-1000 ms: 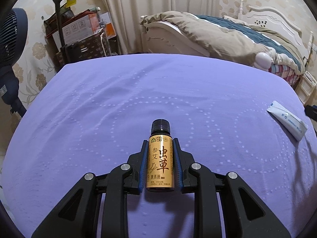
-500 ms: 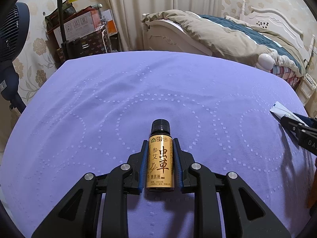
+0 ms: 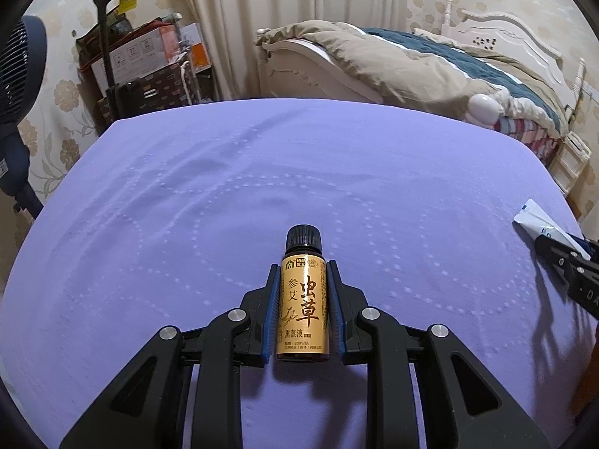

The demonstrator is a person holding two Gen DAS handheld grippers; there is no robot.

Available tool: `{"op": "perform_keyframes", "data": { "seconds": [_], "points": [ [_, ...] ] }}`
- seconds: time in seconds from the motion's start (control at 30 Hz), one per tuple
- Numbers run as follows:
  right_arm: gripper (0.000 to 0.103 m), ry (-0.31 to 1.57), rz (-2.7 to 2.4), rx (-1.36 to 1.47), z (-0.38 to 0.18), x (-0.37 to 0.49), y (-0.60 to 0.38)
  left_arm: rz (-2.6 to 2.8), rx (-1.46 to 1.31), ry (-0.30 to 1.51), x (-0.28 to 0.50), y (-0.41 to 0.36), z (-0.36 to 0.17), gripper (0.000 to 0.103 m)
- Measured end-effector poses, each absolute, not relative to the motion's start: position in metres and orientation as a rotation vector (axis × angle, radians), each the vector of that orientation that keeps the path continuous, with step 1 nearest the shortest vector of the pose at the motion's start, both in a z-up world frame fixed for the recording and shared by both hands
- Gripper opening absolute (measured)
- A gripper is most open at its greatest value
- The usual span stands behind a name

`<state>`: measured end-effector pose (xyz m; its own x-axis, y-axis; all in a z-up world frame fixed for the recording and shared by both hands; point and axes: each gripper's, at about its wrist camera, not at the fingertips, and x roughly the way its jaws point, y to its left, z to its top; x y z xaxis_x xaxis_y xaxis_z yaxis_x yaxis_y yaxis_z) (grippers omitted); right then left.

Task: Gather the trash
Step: 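Carry the gold bottle and white tube over the bin with both grippers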

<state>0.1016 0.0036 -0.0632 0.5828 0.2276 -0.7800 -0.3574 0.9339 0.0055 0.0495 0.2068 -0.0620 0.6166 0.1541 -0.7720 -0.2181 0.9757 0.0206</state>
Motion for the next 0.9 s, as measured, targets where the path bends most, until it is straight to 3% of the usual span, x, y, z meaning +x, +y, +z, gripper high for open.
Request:
{"op": "perform_keyframes", "data": {
  "seconds": [0.9],
  "points": [
    [0.032,0.801,0.161,0.02,-0.044,0.039,-0.112,-0.076,0.007,0.809,0.037,0.063,-0.048,0.025]
  ]
}}
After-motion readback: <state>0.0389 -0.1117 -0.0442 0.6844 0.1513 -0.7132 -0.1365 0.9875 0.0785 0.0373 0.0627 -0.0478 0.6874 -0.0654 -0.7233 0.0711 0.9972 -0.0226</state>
